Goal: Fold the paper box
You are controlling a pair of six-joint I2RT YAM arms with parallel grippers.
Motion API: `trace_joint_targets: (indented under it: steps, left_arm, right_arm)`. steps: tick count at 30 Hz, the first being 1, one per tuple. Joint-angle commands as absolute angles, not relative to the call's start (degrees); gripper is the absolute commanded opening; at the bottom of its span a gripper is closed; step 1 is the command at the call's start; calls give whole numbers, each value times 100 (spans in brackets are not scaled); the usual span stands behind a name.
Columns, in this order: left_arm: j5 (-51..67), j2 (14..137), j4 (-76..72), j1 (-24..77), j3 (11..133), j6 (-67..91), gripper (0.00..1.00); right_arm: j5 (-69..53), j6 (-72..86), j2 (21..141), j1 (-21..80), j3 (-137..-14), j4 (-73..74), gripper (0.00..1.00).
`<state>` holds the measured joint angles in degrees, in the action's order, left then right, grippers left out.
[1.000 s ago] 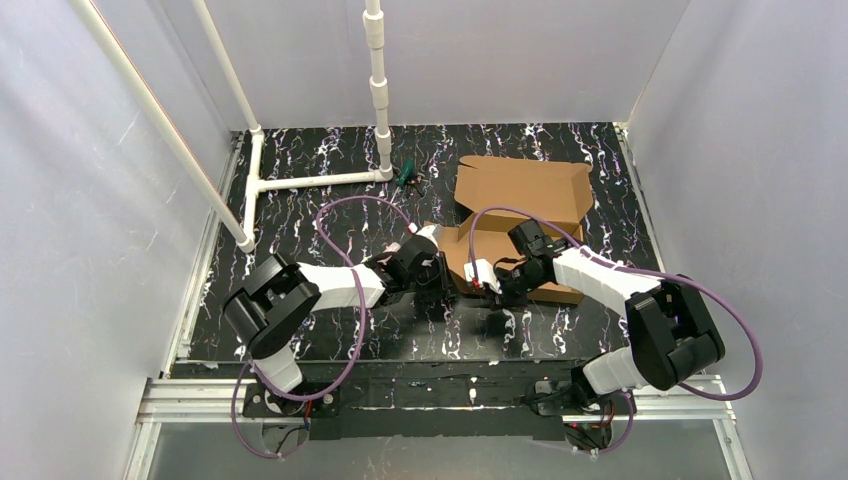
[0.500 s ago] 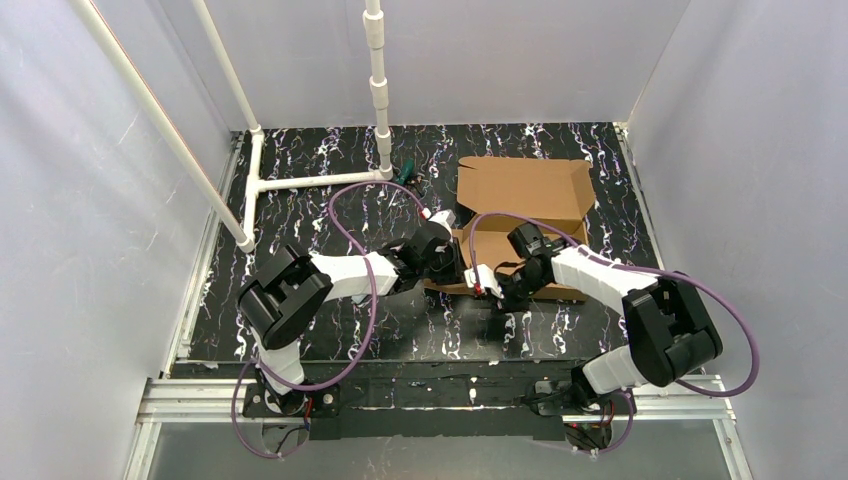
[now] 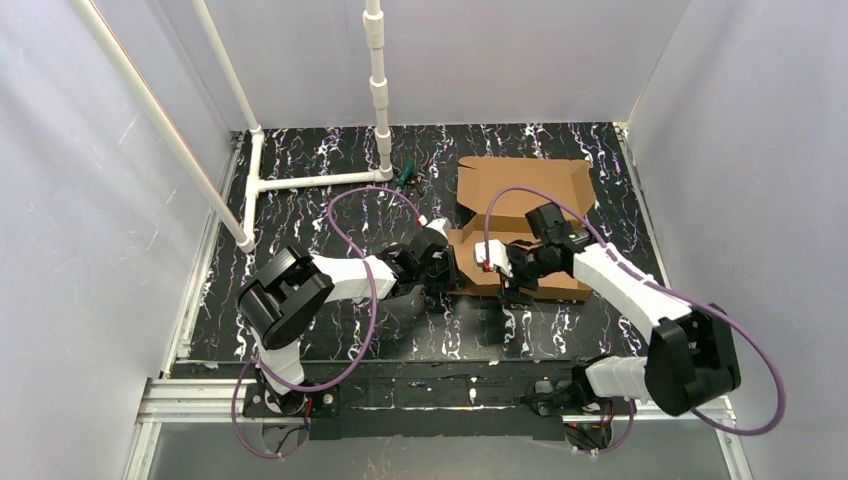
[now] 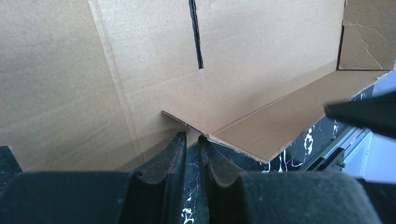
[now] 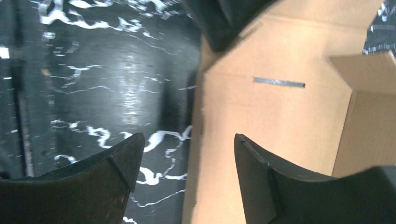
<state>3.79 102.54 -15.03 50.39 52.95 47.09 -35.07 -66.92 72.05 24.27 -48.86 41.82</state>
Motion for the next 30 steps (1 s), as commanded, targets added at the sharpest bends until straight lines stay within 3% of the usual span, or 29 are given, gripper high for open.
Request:
trace_joint_targets:
  steps: [1,14,18,24,30]
  left_arm:
    - [303,10144,-1459,5071,5422,4627,15]
    - [1253,10488,-1837,5065,5721,4529,14]
    - [1035,10254,-1987,5035,5278,4633,14]
    - [644,8774,-1670,4696,4506,4408,19]
    - [-147,7333,599,4450,4225,3944,42]
  right_arm:
    - [-2539,-6052,7813,2417,-4788,3135,76]
    - [-3026,-6899,8560,3057,-4869,3664,5]
    - [-3006,-6814,8604,3076,-4873,3636,2]
    - [-2943,-6596,8493,3067,-4794,3526,5]
    - [-3052,-6543,8525,3072,-4805,3535,4]
